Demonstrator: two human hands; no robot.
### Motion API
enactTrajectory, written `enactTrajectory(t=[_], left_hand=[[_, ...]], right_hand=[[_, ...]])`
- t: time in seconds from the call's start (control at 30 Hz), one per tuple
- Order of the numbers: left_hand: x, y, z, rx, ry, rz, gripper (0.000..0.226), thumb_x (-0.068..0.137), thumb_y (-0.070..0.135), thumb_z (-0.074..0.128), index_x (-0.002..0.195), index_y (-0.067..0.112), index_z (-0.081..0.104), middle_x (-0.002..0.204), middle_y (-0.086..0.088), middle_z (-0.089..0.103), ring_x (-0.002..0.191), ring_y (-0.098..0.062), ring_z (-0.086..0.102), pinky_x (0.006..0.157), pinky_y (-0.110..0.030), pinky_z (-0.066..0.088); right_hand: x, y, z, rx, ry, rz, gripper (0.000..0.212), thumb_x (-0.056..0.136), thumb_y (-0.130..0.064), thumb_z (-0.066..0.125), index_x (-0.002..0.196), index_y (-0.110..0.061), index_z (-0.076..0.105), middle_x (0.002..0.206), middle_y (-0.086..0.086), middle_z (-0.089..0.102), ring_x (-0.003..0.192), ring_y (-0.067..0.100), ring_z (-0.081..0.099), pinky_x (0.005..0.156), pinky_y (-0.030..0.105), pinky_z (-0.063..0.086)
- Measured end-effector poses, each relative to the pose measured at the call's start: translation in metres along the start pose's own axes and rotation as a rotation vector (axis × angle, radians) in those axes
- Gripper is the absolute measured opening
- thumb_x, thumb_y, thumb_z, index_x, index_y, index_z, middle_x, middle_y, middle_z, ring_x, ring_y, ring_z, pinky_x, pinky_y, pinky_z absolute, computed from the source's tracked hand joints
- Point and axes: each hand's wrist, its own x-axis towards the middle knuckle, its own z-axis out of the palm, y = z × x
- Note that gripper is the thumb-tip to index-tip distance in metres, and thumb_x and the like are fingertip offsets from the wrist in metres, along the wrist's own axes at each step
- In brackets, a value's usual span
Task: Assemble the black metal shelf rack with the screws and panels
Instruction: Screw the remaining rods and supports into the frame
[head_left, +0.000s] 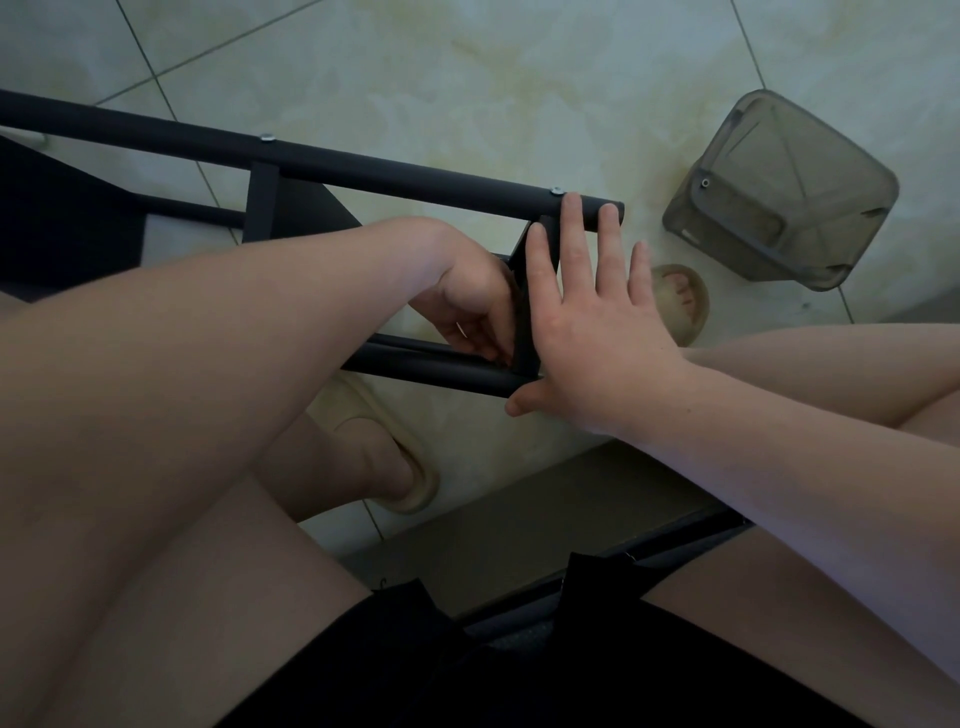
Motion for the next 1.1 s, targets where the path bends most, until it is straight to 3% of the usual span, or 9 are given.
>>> enactTrajectory(t=[0.13, 0.3, 0.57, 0.77, 0.93, 1.1], left_hand=[[-0.002, 0.0, -0.003, 0.015, 0.035, 0.012, 0.028, 0.089, 0.008, 0.067, 0.117, 0.01, 0.07, 0.105, -0.003, 0.074, 0.091, -0.017, 0.067, 0.076, -0.028, 0.055], [0.001, -0.004, 0.004, 0.019, 0.025, -0.014, 0.023, 0.09, 0.008, 0.064, 0.113, 0.011, 0.069, 0.097, -0.002, 0.07, 0.087, -0.018, 0.063, 0.085, -0.032, 0.051], [0.001, -0.003, 0.0, -0.006, -0.011, 0.001, 0.027, 0.09, 0.003, 0.062, 0.116, 0.009, 0.068, 0.095, -0.003, 0.071, 0.083, -0.015, 0.064, 0.084, -0.031, 0.052], [0.004, -0.009, -0.005, -0.029, -0.019, -0.013, 0.033, 0.087, 0.014, 0.069, 0.121, 0.014, 0.07, 0.118, -0.005, 0.071, 0.093, -0.018, 0.067, 0.093, -0.037, 0.053], [0.008, -0.008, -0.001, -0.016, -0.005, -0.007, 0.026, 0.087, 0.01, 0.068, 0.113, 0.011, 0.07, 0.096, -0.003, 0.072, 0.083, -0.016, 0.064, 0.084, -0.033, 0.053], [0.006, -0.006, -0.004, -0.03, -0.032, -0.009, 0.025, 0.089, 0.005, 0.063, 0.111, 0.012, 0.07, 0.094, -0.002, 0.072, 0.083, -0.014, 0.066, 0.081, -0.031, 0.053]], right_hand=[[0.001, 0.0, -0.001, 0.007, -0.004, 0.001, 0.15, 0.067, -0.075, 0.076, 0.157, -0.005, -0.021, 0.16, 0.025, -0.034, 0.148, 0.051, -0.025, 0.12, 0.064, -0.005], [0.0, 0.0, -0.002, 0.006, -0.009, 0.001, 0.149, 0.068, -0.074, 0.076, 0.156, -0.005, -0.021, 0.159, 0.026, -0.034, 0.148, 0.051, -0.025, 0.12, 0.064, -0.004], [0.0, 0.0, -0.003, 0.014, -0.018, 0.009, 0.148, 0.068, -0.073, 0.077, 0.157, -0.006, -0.021, 0.16, 0.024, -0.034, 0.148, 0.051, -0.026, 0.121, 0.064, -0.004], [0.0, -0.001, -0.004, 0.022, -0.023, 0.01, 0.148, 0.068, -0.073, 0.077, 0.157, -0.007, -0.022, 0.159, 0.024, -0.035, 0.148, 0.05, -0.027, 0.121, 0.064, -0.004], [0.0, 0.0, -0.004, 0.021, -0.02, 0.005, 0.148, 0.068, -0.073, 0.077, 0.157, -0.006, -0.021, 0.159, 0.024, -0.034, 0.148, 0.051, -0.026, 0.121, 0.064, -0.004], [0.0, 0.0, -0.003, 0.017, -0.009, 0.004, 0.148, 0.068, -0.073, 0.077, 0.157, -0.006, -0.02, 0.16, 0.025, -0.033, 0.148, 0.051, -0.024, 0.121, 0.064, -0.003]])
